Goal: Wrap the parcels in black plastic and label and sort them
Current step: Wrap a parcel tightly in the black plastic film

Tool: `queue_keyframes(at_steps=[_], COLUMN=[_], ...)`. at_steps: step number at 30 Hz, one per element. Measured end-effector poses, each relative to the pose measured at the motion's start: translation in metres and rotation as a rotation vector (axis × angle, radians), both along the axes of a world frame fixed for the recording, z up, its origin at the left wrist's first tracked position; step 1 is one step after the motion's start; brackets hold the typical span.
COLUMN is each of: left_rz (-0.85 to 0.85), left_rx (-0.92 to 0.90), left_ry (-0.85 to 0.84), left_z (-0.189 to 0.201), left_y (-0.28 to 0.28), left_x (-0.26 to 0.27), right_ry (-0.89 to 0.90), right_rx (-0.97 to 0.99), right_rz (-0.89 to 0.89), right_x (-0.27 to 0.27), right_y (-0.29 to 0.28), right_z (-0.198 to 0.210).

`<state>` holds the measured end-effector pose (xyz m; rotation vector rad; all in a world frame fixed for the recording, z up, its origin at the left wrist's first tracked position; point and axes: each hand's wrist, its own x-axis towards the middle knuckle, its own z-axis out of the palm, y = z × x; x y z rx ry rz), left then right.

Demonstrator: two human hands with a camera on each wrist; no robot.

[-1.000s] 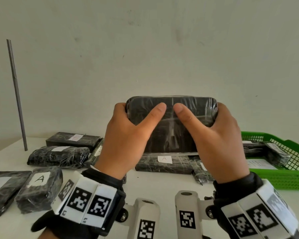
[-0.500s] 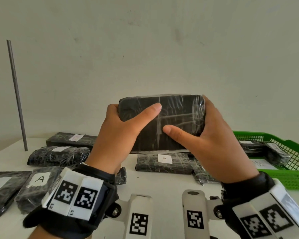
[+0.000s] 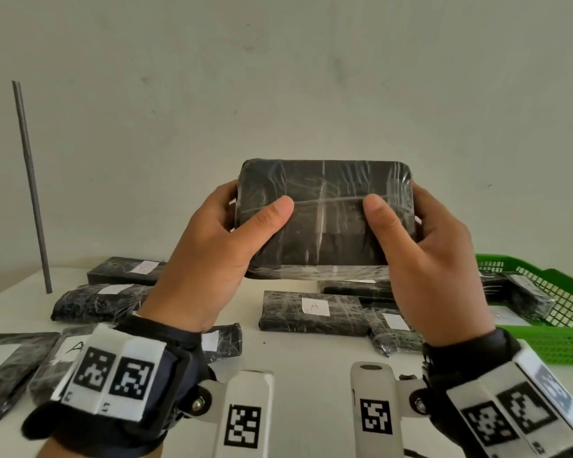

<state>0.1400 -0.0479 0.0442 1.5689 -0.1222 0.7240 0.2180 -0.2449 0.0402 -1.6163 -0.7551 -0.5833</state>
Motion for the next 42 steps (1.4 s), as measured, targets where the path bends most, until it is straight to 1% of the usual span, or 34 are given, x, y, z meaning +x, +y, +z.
queue_keyframes(at_steps=[2, 4, 5, 9, 11, 13, 18, 21, 26, 34, 39, 42], left_rz=[-0.012, -0.022, -0.025, 0.015, 0.031, 0.008, 0.060, 0.050, -0.014, -0.014, -0.022, -0.065], left_rx=[0.030, 0.108, 0.119, 0.051, 0.082, 0.083, 0.029, 0.037, 0.077, 0.047, 0.065, 0.068], left_ry=[-0.023, -0.007, -0.009, -0.071, -0.077, -0.061, -0.056, -0.058, -0.057, -0.109, -0.094, -0.093], left_z=[0.000, -0.001, -0.001, 0.001, 0.003, 0.001, -0.003, -0.003, -0.004, -0.001, 0.000, 0.000], left_y=[-0.004, -0.005, -0.004, -0.003, -0.005, -0.006, -0.009, -0.011, -0.016, -0.018, -0.014, -0.013], left_x=[0.000, 0.000, 0.000, 0.000, -0.001, 0.000, 0.004, 0.002, 0.000, -0.003, -0.003, -0.004], right_ry=[0.014, 0.040, 0.046, 0.085, 0.087, 0.104, 0.076, 0.107, 0.146, 0.119, 0.131, 0.123], right_rx=[0.126, 0.187, 0.183, 0.059, 0.108, 0.162, -0.003, -0.037, -0.023, 0.014, 0.049, 0.039], right_rz=[0.033, 0.042, 0.044, 0.043, 0.049, 0.044, -0.043, -0.058, -0.045, -0.002, 0.032, 0.040], right_x=[-0.004, -0.004, -0.004, -0.006, -0.007, -0.007, -0.006, -0.007, -0.010, -0.011, -0.011, -0.011], right_y=[0.002, 0.004, 0.006, 0.012, 0.012, 0.012, 0.015, 0.016, 0.010, 0.009, 0.010, 0.010], right_z=[0.001, -0.001, -0.002, -0.001, 0.000, -0.001, -0.005, -0.005, 0.000, 0.002, 0.001, 0.001])
